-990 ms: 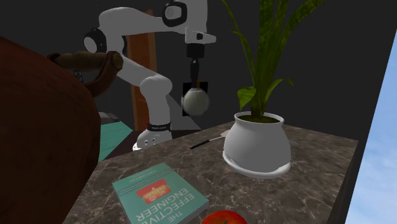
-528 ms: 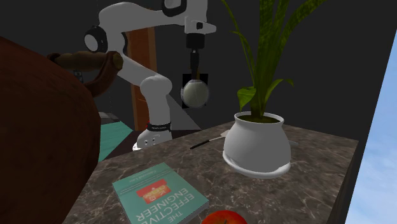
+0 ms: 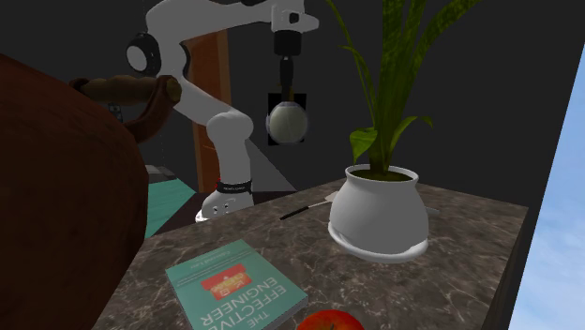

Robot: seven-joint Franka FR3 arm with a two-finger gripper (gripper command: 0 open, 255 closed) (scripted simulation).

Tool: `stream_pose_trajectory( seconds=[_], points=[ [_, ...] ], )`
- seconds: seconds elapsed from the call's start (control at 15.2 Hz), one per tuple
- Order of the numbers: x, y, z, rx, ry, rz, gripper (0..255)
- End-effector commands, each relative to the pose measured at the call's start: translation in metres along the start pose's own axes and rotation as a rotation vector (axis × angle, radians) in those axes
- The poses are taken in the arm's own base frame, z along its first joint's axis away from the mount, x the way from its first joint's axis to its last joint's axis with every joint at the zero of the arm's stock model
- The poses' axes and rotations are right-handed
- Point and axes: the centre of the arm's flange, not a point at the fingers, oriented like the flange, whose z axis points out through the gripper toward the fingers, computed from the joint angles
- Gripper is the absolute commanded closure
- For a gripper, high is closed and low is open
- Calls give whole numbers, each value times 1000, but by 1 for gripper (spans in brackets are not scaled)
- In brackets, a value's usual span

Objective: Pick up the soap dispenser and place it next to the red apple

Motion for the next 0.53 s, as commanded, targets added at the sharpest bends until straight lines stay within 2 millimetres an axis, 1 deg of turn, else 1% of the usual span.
stream_pose_trajectory(
  seconds=[0.0, 0.26, 0.46],
  points=[
    [1, -1, -10, 0, 0, 0, 255],
    [0, -2, -31, 0, 0, 0, 255],
    [14, 35, -33, 0, 0, 0, 255]
  ],
)
